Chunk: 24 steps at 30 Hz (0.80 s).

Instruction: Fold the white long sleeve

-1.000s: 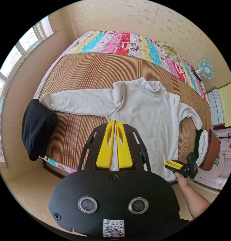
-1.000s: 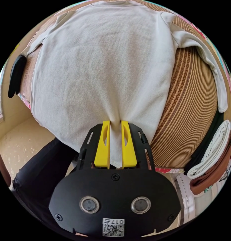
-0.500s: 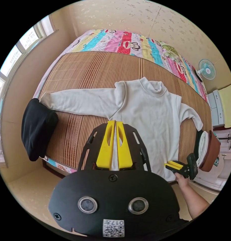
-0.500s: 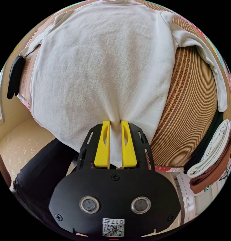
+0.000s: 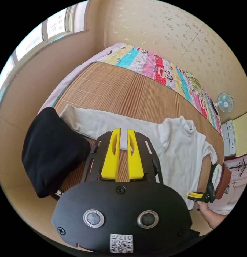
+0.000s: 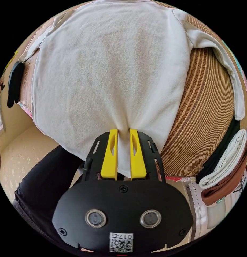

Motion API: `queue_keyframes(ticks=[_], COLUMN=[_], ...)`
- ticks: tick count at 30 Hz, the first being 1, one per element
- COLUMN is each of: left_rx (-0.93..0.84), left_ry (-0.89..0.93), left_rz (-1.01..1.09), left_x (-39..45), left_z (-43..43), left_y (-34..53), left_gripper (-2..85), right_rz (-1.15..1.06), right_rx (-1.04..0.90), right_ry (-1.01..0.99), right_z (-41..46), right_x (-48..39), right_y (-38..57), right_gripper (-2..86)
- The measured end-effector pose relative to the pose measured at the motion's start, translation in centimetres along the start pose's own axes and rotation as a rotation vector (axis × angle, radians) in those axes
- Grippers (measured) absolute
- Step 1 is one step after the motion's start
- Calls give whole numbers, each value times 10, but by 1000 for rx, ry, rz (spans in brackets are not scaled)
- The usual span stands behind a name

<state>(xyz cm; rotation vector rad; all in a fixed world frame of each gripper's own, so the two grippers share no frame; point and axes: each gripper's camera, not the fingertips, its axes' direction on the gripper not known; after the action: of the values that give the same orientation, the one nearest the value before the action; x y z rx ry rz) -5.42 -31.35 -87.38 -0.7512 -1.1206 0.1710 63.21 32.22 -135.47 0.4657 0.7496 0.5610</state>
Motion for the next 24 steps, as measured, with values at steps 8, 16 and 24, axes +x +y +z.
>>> queue_keyframes(ticks=[8,16,24], left_rx=[-315,-412,232], left_ry=[-225,-207,130], left_rz=[127,-29,83], left_x=[-105,-128,-21], left_z=[107,112,-140], left_y=[-107,-103,-52], left_gripper=[109,13,-5], right_rz=[-25,30,40], right_rx=[7,0,11], right_ry=[-40,-56,-73], right_z=[-5,-10,-15], right_x=[12,20,29], right_y=[17,35,61], right_gripper=[75,74,74])
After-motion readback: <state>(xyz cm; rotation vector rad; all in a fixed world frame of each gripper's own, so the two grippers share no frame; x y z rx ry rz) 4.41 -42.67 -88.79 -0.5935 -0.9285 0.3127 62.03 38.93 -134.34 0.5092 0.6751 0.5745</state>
